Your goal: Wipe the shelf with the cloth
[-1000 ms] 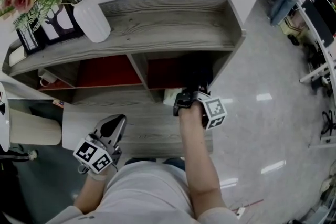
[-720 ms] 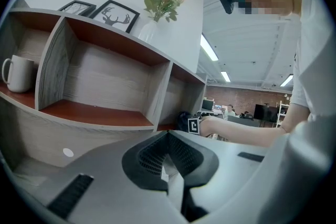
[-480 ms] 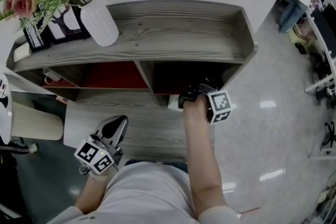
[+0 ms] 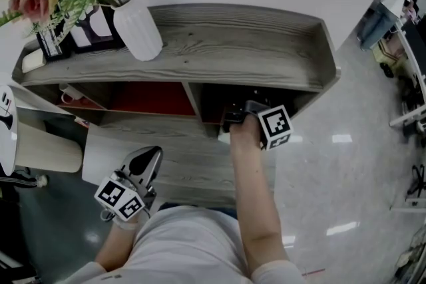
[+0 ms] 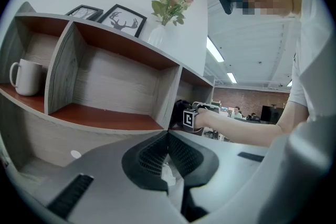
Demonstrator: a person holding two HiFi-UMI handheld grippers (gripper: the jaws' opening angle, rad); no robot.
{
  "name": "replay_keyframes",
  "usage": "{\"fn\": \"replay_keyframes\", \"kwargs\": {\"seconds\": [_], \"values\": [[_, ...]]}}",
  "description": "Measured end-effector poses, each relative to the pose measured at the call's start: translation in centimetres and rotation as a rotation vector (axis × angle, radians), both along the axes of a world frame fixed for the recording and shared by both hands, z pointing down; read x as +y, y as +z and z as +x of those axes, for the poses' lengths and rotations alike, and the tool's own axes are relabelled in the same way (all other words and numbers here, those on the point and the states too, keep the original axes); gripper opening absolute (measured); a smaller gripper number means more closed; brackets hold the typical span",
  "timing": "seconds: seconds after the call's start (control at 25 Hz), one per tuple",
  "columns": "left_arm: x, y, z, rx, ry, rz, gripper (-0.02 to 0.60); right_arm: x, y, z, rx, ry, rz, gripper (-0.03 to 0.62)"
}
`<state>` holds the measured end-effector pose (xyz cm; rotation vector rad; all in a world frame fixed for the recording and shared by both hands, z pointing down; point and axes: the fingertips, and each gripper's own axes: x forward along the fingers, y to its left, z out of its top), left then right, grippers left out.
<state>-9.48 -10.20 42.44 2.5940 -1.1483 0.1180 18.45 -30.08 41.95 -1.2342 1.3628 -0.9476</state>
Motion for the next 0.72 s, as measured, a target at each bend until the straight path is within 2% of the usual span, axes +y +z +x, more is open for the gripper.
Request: {"fn": "replay_keyframes", "kwargs": {"seconds": [0.32, 0.52, 0.6, 0.72], "values": [[0.6, 0.1, -1.2, 0.004, -0.025, -0.002, 0.015, -0.8, -1.6, -5.9, 0.075, -0.176, 0.041, 0.107], [1.3, -0.2, -2.2, 0.006, -0.048, 0.006, 0.015, -1.0, -4.0, -10.5, 0.126, -0.332, 0.116, 0.107], [1.6, -0.2, -2.7, 0.006, -0.057, 0.006, 0.015, -0.7, -5.3, -12.6, 0.173, -0.406, 0.17, 0.107], [2.0, -0.3, -3.3, 0.008, -0.068, 0.005, 0.015, 0.1, -6.6, -14.5, 0.312, -0.481, 0.198, 0.106]]}}
